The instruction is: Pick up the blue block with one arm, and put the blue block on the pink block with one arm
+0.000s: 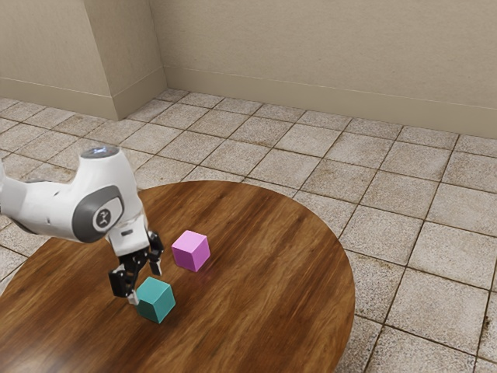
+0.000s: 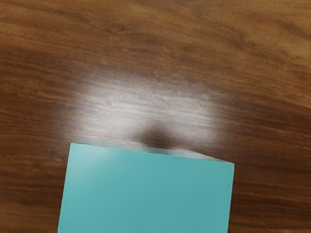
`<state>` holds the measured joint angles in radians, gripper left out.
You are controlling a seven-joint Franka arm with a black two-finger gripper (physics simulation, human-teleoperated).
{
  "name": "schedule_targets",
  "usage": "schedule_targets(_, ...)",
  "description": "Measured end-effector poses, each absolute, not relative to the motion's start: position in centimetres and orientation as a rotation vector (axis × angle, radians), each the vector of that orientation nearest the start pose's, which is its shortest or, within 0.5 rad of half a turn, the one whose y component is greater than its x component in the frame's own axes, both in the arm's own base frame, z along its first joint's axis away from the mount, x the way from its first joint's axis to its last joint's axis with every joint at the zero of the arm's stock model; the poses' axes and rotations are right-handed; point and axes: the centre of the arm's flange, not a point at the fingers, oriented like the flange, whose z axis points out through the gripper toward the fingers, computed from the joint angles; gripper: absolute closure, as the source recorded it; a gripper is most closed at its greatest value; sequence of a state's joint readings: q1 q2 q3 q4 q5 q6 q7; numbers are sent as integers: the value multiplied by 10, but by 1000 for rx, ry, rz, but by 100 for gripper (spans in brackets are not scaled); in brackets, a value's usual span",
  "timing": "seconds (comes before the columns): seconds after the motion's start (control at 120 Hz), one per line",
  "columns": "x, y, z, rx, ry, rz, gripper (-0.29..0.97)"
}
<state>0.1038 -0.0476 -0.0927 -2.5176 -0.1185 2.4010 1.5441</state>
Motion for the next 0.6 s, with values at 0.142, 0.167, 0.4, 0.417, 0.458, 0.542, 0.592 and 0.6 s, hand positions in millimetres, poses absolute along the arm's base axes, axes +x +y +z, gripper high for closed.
schedule_targets(0.142, 454, 1, 281, -2408, 2170, -11, 0)
schedule_targets(0.167, 454, 0, 280, -2399, 2176, -13, 0)
schedule_targets(0.4, 457, -9, 262, -2342, 2229, -17, 0)
schedule_targets(0.417, 457, -10, 261, -2339, 2231, -18, 0)
schedule_targets(0.458, 458, -11, 260, -2332, 2237, -19, 0)
schedule_targets(0.542, 458, -10, 258, -2326, 2242, -20, 1)
schedule_targets(0.592, 458, -8, 256, -2327, 2241, -20, 5)
schedule_targets(0.6, 458, -8, 256, -2327, 2240, -21, 6)
